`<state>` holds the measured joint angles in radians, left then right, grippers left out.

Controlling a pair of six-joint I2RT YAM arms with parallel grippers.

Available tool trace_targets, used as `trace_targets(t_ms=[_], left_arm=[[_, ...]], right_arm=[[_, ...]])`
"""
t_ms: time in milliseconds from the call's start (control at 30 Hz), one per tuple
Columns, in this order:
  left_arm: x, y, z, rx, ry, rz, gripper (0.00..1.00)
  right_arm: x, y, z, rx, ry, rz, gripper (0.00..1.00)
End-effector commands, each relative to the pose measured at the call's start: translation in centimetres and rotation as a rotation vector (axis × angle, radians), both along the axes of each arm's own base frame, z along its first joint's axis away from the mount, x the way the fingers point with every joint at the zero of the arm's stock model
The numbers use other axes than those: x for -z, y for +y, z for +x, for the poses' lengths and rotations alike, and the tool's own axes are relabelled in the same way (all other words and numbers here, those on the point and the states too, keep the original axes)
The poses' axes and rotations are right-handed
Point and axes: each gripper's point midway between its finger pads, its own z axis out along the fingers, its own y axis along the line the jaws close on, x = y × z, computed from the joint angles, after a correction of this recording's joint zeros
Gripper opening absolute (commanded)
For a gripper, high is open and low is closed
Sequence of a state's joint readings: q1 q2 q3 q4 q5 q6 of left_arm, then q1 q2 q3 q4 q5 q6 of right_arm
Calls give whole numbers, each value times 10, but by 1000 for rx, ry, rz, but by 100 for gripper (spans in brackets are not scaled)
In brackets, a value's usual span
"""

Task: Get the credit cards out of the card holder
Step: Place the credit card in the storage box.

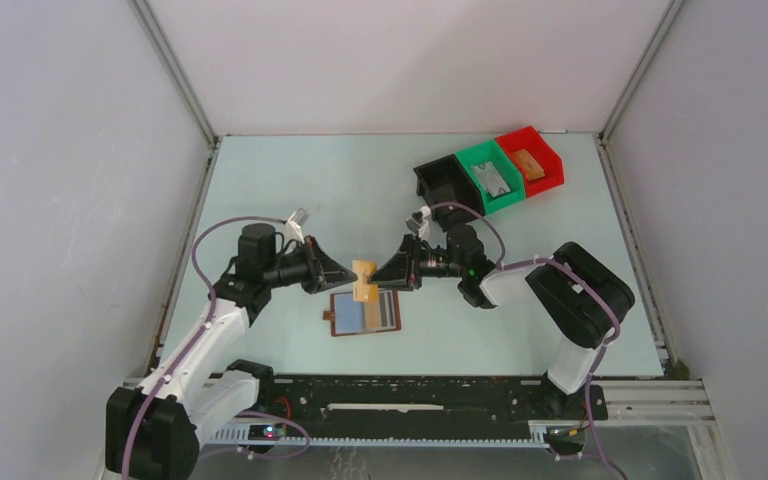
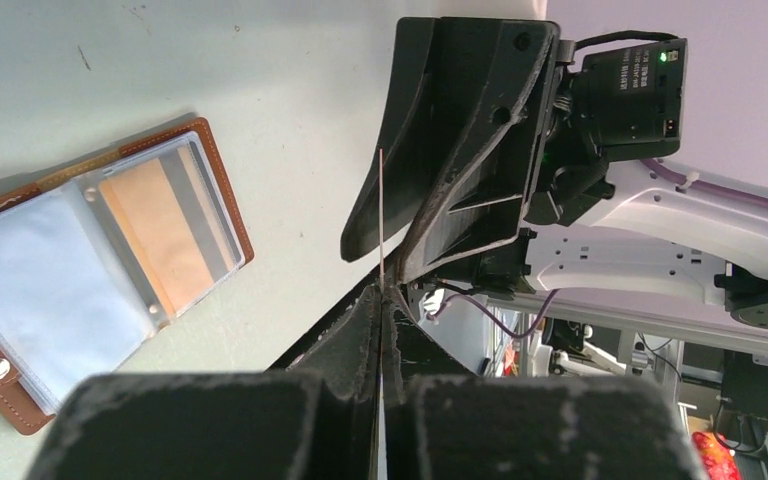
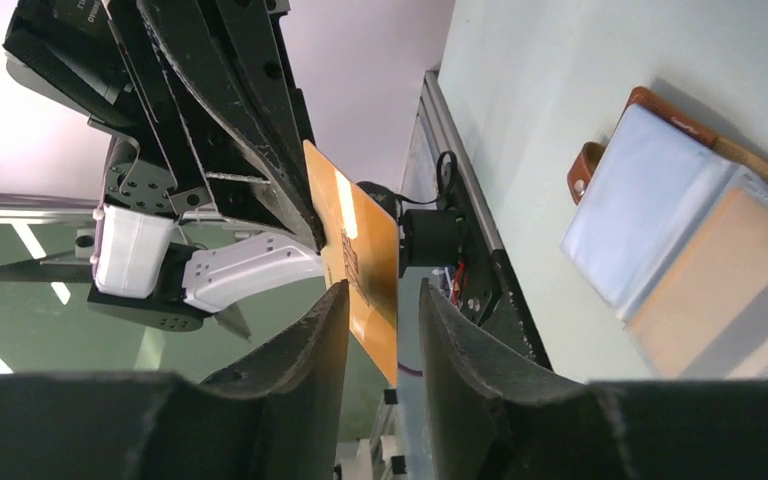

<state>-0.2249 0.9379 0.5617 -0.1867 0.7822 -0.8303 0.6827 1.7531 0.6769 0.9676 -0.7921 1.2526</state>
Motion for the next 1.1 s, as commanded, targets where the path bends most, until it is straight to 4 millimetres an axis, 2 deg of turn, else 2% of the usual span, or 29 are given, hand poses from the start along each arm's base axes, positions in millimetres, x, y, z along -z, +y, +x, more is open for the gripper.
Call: trace_targets(t_ms=[0,100,200,267,300,333,367,467,533,667,800,933,1067], left_arm=[[-16,-2,-1,30,-52,-29,0],[-16,-3,-1,34,-49,-32,0],[-15,-3,-1,37,-45,-32,0],[-14,-3,0,38,-39,-29,0],[-14,-3,1,36,-38,-24,11],[-12,-1,3,28,-39,-8,27],[-10,1,4,16,-39,19,39],[-15,9,9,-15,-67,87,51],[-19,12,11,-24,-78,109,53],[-21,14,15,-41,-80,123,53],[-20,19,19,-76,-82,152,53],[-18,21,22,-97,-82,168,54],[-14,21,22,-94,-68,170,54]], right_arm=[[-23,7,-1,-39,-49,82,38],[-23,7,-1,-46,-48,87,27],[-26,5,-1,-50,-50,92,12],[-28,3,0,-53,-51,91,8],[-29,0,1,-47,-52,84,7],[-29,-3,4,-32,-53,70,6],[-27,-7,9,-9,-45,47,6],[-22,-25,30,111,-33,-50,0],[-19,-42,46,204,-27,-122,0],[-28,-81,77,396,-25,-186,0],[-34,-132,112,666,19,-255,0],[-42,-203,149,1081,119,-314,0],[-63,-273,171,1505,269,-329,0]])
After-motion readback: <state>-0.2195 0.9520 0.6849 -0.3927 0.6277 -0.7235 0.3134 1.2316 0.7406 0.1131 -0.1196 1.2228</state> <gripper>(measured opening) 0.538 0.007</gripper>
